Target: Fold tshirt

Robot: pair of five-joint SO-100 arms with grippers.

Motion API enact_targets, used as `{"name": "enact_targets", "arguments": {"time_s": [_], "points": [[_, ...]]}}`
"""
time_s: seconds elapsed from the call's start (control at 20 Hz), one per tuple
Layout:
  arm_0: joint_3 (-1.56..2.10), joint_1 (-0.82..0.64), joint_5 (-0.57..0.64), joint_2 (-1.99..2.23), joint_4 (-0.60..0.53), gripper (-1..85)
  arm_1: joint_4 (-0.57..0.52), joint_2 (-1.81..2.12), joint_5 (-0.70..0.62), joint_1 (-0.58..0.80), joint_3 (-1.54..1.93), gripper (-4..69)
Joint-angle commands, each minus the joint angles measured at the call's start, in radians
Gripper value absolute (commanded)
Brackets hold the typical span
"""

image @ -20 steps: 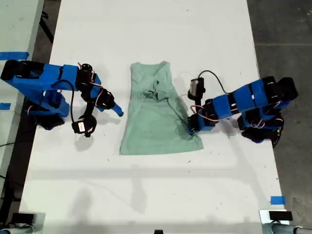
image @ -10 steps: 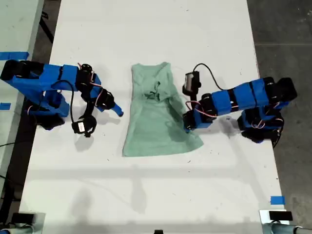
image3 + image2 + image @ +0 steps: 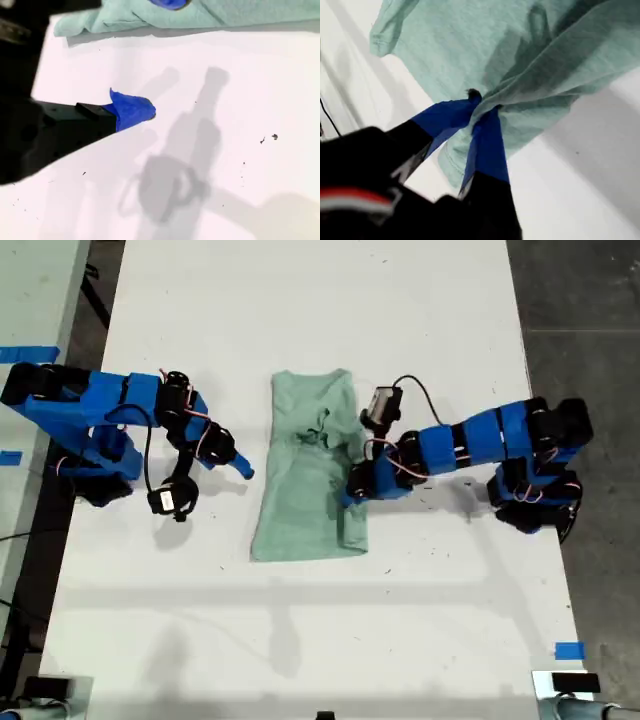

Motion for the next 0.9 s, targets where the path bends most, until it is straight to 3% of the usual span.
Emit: {"name": "enact_targets", "arguments": {"time_s": [0.0,0.15,0.2,0.25,0.3,0.6,0.85], "points": [[-0.005,0.008,-0.002,0.043,-0.014,26.6,-0.100,-0.095,0.012,0.018,-0.026,-1.4],[-0.005,0.011,-0.002,0.043,-0.015,26.6,-0.126,-0.219,0.011,0.006,-0.083,-1.5],[-0.005,0.011,-0.002,0.043,-0.017,26.6,-0.115,-0.247,0.011,0.000,-0.107,5.5],[-0.005,0.011,-0.002,0.043,-0.018,26.6,-0.089,-0.247,0.006,-0.012,-0.133,24.2],[-0.005,0.014,-0.003,0.043,-0.018,26.6,-0.066,-0.221,-0.011,-0.026,-0.156,31.4],[-0.005,0.023,-0.008,0.041,-0.020,26.6,0.374,-0.127,-0.055,-0.064,-0.546,31.8],[-0.017,0.028,-0.012,0.041,-0.028,26.5,0.518,0.015,-0.087,-0.057,-0.589,30.0]]}}
